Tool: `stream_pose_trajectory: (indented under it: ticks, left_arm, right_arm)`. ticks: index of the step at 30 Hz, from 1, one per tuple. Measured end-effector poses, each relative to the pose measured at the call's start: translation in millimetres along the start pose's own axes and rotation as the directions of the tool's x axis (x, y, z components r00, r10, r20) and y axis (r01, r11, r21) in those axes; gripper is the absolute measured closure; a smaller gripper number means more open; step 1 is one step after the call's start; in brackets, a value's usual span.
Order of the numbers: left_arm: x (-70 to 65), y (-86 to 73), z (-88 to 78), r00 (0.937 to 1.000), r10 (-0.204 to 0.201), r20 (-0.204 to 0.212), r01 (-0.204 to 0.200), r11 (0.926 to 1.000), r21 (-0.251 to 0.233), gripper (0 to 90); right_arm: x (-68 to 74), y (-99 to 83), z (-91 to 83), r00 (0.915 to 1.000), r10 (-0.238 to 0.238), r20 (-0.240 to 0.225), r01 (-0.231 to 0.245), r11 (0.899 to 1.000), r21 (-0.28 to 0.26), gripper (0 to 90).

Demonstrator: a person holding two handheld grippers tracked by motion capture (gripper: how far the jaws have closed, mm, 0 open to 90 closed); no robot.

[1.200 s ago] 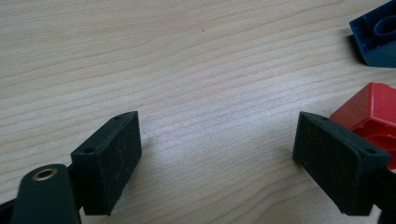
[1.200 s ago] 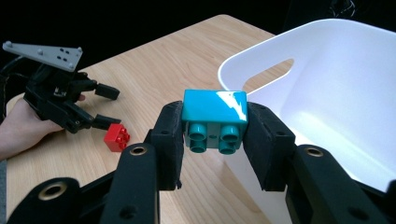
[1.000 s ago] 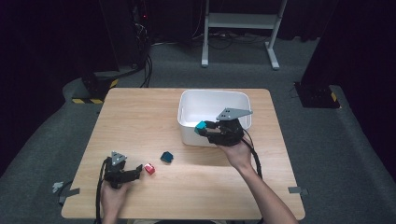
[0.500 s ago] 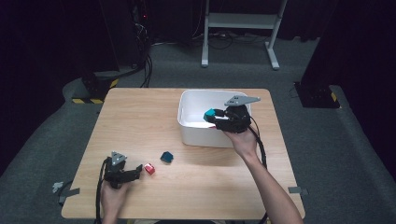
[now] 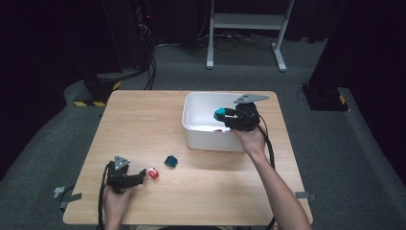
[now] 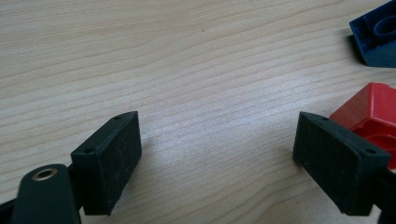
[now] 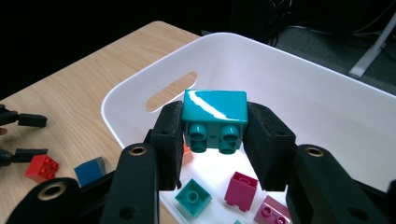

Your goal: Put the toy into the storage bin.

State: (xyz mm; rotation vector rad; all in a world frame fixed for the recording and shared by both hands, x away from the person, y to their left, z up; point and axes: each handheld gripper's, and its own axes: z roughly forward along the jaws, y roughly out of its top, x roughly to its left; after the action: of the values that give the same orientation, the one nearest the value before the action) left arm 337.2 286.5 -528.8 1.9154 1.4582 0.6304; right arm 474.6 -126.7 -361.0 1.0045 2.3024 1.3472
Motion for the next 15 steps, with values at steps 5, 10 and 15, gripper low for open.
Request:
stream_pose_trajectory:
  ticks: [5, 10, 15]
  left_arm:
    - [0.1, 0.0, 0.0, 1.0000, -0.001, 0.000, 0.001, 1.0000, 0.000, 15.5]
    - [0.0, 0.0, 0.0, 1.0000, -0.001, 0.000, 0.001, 1.0000, 0.000, 15.5]
    - [0.1, 0.1, 0.1, 1.0000, 0.000, 0.002, 0.000, 1.0000, 0.001, 15.3]
  right_arm:
    - [-10.4, -2.4, 5.5, 0.9995, 0.024, 0.021, -0.025, 1.000, 0.011, 58.5]
    - [-16.8, -5.5, 12.7, 0.9987, 0.040, 0.033, -0.041, 0.998, 0.040, 58.3]
    - [-20.8, -7.3, 16.8, 0.9979, 0.050, 0.041, -0.052, 0.997, 0.056, 54.2]
